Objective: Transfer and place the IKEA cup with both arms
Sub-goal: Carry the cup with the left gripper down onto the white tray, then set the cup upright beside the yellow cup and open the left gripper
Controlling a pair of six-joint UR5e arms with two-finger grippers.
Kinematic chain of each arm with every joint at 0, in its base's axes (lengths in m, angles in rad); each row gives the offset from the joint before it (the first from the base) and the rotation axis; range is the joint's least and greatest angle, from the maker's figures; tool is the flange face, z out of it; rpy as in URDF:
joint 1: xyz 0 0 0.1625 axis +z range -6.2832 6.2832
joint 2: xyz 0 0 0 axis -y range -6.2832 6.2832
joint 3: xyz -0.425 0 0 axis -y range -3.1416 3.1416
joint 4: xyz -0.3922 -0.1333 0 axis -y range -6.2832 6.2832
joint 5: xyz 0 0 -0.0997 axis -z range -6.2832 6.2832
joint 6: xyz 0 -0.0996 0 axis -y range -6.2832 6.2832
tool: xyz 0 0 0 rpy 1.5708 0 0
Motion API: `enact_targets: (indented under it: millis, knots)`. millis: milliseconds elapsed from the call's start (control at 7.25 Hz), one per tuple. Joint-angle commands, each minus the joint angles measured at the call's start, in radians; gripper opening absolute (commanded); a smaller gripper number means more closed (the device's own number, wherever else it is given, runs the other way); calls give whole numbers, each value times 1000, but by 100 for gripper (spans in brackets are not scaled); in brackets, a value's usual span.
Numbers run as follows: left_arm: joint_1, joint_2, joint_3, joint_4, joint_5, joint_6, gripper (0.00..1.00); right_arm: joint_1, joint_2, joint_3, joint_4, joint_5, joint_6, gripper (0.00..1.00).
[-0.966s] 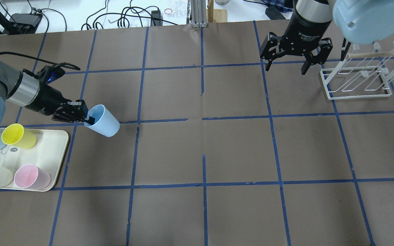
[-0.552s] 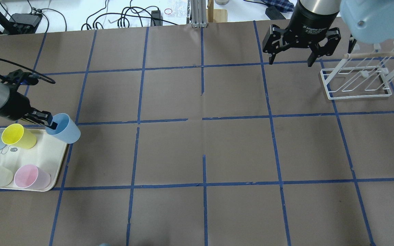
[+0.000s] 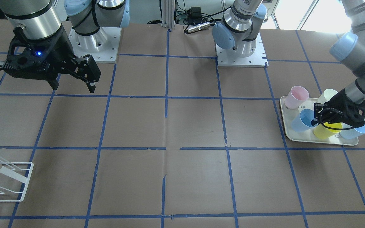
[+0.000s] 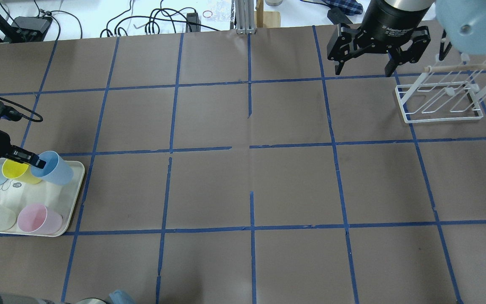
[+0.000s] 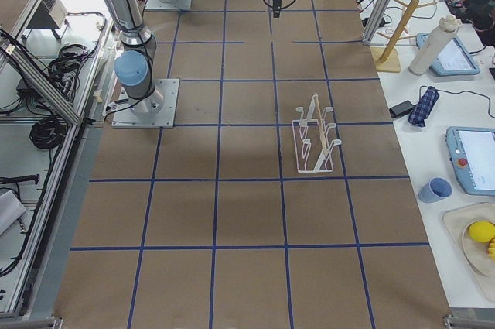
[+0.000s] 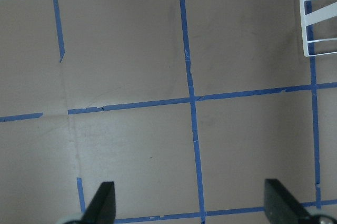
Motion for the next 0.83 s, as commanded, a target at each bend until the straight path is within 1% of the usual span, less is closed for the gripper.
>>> enact_targets:
  millis: [0,690]
  knots:
    - [2,-12,1,6,3,3,0,0,-1,1,-4,-1,-30,100]
    - [-5,-29,-1,8,-6,-3,0,0,-3,1,-7,8,-38,100]
